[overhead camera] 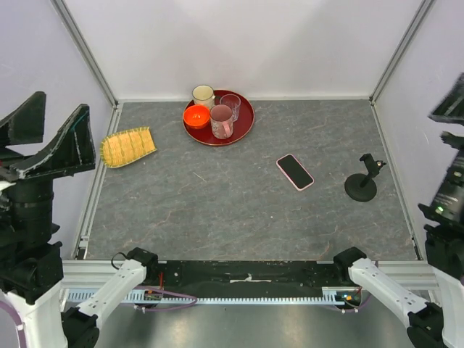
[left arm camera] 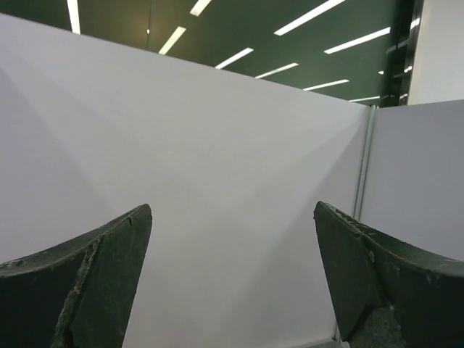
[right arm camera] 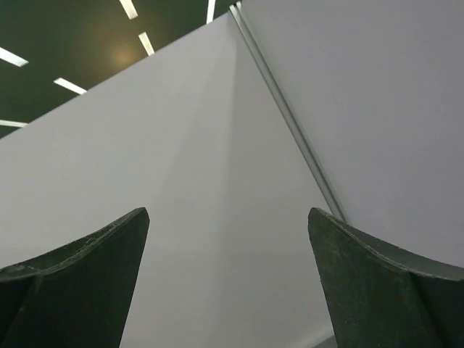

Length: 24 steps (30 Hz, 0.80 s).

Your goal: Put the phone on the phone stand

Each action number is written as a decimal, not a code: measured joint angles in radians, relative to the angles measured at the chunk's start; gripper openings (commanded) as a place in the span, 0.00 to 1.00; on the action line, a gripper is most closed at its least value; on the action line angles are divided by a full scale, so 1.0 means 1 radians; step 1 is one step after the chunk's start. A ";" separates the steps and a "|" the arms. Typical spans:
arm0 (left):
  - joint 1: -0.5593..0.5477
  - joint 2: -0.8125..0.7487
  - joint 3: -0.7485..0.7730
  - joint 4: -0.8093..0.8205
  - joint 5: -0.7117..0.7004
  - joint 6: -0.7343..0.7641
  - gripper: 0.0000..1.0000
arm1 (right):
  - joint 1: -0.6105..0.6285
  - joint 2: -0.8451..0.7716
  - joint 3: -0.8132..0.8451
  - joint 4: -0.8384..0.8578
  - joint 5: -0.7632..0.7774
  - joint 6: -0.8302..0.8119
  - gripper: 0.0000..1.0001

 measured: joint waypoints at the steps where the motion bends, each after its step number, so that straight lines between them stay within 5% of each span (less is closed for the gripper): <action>1: 0.000 0.002 -0.009 0.000 0.001 -0.004 1.00 | 0.000 0.017 0.005 -0.014 0.009 0.015 0.98; 9: 0.001 0.134 -0.106 -0.051 0.160 -0.105 1.00 | 0.000 0.165 -0.069 -0.225 -0.027 0.165 0.98; 18: 0.001 0.228 -0.426 -0.190 0.291 -0.129 1.00 | 0.003 0.344 -0.314 -0.462 -0.270 0.293 0.98; 24: 0.001 0.243 -0.503 -0.220 0.347 -0.128 0.97 | 0.005 0.436 -0.386 -0.533 -0.417 0.335 0.98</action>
